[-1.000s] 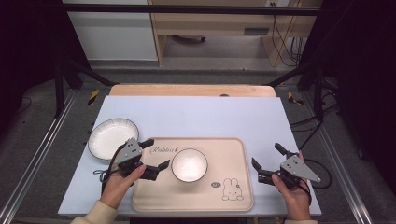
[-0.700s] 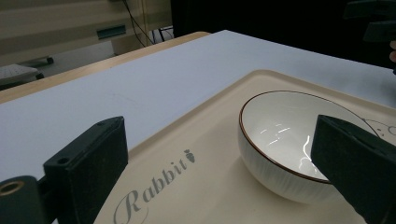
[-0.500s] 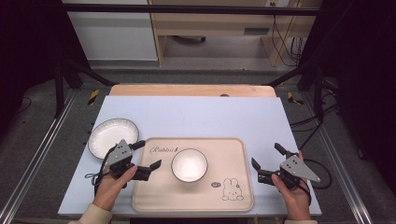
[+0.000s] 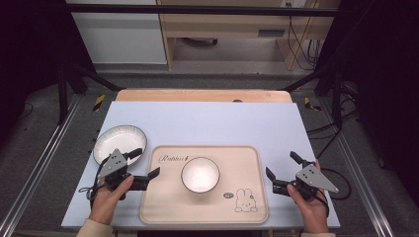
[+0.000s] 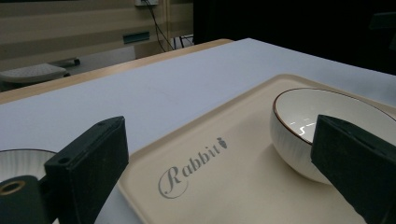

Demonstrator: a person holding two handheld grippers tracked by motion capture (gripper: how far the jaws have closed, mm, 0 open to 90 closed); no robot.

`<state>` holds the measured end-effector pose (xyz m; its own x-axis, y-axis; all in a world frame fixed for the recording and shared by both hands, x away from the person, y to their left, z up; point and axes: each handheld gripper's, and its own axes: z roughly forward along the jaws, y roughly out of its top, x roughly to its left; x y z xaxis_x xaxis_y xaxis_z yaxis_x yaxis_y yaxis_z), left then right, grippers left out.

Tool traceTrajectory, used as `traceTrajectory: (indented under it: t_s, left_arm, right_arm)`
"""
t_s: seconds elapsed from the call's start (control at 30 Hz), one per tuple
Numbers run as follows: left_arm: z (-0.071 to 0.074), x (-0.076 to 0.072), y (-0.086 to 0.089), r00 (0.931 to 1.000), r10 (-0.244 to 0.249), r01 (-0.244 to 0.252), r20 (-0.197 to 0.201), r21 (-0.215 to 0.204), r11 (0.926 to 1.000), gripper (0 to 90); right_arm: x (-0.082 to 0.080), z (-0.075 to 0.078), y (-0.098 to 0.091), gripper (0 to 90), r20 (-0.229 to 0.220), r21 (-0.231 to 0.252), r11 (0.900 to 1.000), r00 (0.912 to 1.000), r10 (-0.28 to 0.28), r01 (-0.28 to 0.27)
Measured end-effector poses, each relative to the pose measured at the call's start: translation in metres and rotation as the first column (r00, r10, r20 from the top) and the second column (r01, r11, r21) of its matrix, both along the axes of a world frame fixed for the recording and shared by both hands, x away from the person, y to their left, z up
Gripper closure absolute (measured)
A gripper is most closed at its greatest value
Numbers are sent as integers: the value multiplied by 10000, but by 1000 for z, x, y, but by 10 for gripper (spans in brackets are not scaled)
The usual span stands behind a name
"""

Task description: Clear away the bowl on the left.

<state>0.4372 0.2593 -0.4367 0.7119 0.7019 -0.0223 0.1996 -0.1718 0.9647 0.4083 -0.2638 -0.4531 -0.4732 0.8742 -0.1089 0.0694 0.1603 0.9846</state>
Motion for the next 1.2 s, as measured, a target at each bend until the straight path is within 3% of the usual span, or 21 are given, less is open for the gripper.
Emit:
traceTrajectory:
  t_s: [0.33, 0.73, 1.07, 1.2]
  left_arm:
    - [1, -2, 22, 9979, 572, -574, 288, 59, 9983, 42]
    - [1, -5, 43, 9952, 867, -866, 463, -60, 9962, 43]
    - [-7, -5, 55, 9960, 720, -713, 522, -150, 9973, 44]
    - [-14, -5, 55, 9971, 664, -665, 372, 12, 9978, 44]
  right_arm:
    - [0, 0, 1, 30, -19, -22, 10000, 10000, 21, -21]
    - [0, 0, 0, 31, -7, 15, 10000, 10000, 6, -6]
    - [-1, 0, 0, 30, 12, 45, 10000, 10000, 11, -11]
    - [-1, 0, 0, 30, 37, 76, 10000, 10000, 46, -46]
